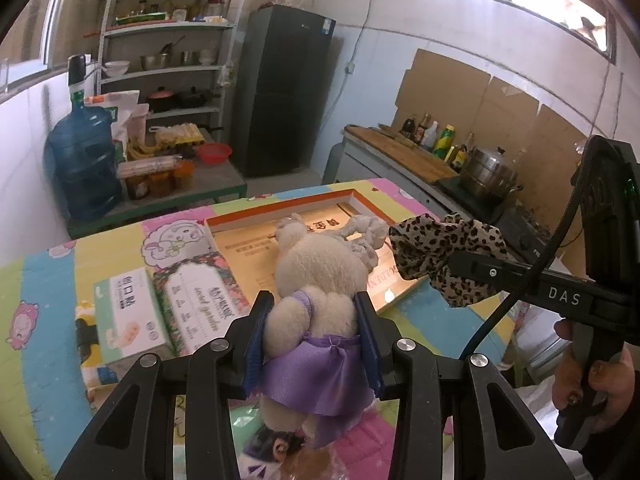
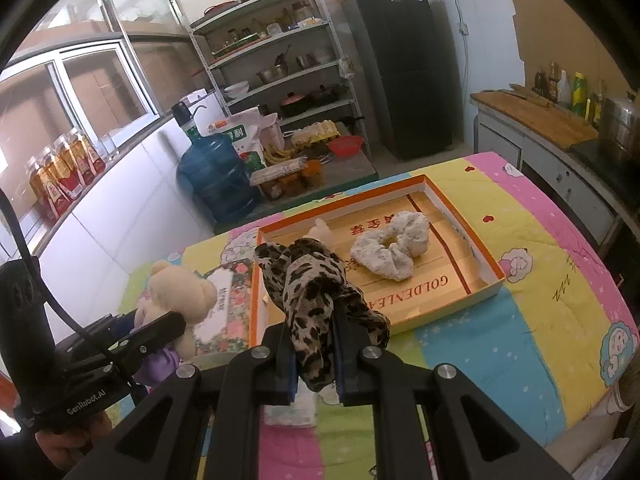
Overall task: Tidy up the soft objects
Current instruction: 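Carry the teddy bear and leopard scrunchie over the GOLDENLEAF box, then lower the teddy bear and leopard scrunchie into the box and open both tools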
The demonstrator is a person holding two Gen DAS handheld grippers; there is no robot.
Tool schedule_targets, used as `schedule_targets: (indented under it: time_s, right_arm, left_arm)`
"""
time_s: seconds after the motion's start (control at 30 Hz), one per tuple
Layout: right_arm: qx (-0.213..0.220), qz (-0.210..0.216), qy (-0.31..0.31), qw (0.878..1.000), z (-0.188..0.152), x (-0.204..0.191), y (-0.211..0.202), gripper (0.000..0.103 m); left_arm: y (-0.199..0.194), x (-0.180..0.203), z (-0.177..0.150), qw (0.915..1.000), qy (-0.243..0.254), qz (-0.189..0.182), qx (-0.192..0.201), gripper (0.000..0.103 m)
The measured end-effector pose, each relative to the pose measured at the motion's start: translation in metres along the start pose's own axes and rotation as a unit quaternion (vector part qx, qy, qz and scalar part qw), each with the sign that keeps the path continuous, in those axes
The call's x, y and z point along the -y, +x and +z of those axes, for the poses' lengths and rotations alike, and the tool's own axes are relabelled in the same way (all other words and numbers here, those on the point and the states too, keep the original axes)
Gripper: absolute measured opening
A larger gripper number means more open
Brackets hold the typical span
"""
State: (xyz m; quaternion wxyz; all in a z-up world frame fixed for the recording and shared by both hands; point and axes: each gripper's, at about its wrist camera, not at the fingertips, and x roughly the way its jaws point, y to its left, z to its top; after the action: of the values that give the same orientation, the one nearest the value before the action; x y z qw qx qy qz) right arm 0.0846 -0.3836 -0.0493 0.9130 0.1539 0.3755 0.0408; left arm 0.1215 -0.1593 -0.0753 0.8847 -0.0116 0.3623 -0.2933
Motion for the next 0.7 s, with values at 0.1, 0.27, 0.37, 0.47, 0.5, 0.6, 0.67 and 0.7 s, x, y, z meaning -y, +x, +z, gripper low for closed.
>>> schedule_targets:
  time_s: [0.1, 0.27, 0.37, 0.47, 0.5, 0.6, 0.67, 0.7]
  right_arm:
    - [-0.004, 0.002, 0.0, 1.0, 0.006, 0.01, 0.006, 0.014]
    - [-0.008, 0.0, -0.003, 1.0, 0.016, 0.025, 0.017, 0.014]
    - [-0.012, -0.001, -0.005, 1.0, 0.021, 0.033, 0.023, 0.014]
    - [-0.015, 0.0, -0.007, 1.0, 0.025, 0.041, 0.031, 0.014]
    - [-0.016, 0.0, -0.007, 1.0, 0.026, 0.043, 0.034, 0.014]
    - [-0.019, 0.001, -0.006, 1.0, 0.031, 0.052, 0.043, 0.014]
    - [-0.022, 0.004, -0.003, 1.0, 0.033, 0.059, 0.049, 0.014]
    - [-0.023, 0.006, -0.001, 1.0, 0.035, 0.062, 0.051, 0.014]
  left_arm:
    - [0.011, 0.005, 0.003, 1.0, -0.001, 0.002, -0.004, 0.042]
    - [0.029, 0.012, 0.012, 0.9999, -0.004, 0.006, -0.011, 0.042]
    - [0.041, 0.015, 0.015, 0.9998, -0.008, 0.008, -0.017, 0.041]
    - [0.054, 0.021, 0.018, 0.9996, -0.011, 0.01, -0.024, 0.041]
    - [0.058, 0.022, 0.019, 0.9996, -0.011, 0.01, -0.025, 0.041]
    - [0.069, 0.028, 0.021, 0.9994, -0.009, 0.012, -0.03, 0.041]
    - [0.077, 0.031, 0.022, 0.9993, -0.007, 0.013, -0.035, 0.042]
    - [0.081, 0.033, 0.023, 0.9992, -0.007, 0.013, -0.037, 0.041]
